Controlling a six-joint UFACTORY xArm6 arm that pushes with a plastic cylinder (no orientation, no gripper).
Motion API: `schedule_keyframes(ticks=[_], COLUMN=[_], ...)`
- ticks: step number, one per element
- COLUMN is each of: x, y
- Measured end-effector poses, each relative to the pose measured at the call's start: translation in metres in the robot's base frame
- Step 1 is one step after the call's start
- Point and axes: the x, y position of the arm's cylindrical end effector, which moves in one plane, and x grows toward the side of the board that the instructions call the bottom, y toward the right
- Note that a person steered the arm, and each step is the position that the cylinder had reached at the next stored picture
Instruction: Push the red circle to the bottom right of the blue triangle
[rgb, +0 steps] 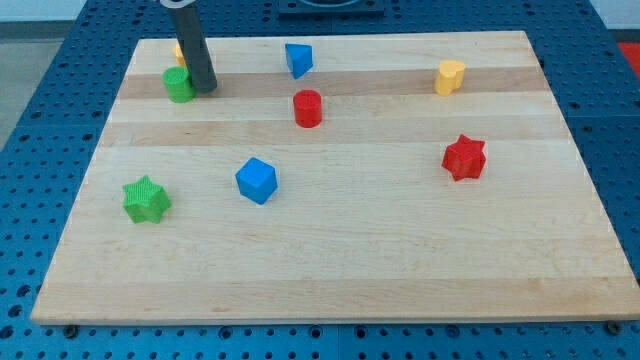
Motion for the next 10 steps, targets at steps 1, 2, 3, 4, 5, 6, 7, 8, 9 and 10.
schedule_keyframes(ticks=[1,2,3,4,5,6,7,8,9,10], x=[0.051,0.059,0.058,0.058,0.062,0.072,0.072,0.072,0.072,0.08], y=[0.02,0.02,0.02,0.02,0.044,0.112,0.114,0.135,0.138,0.154])
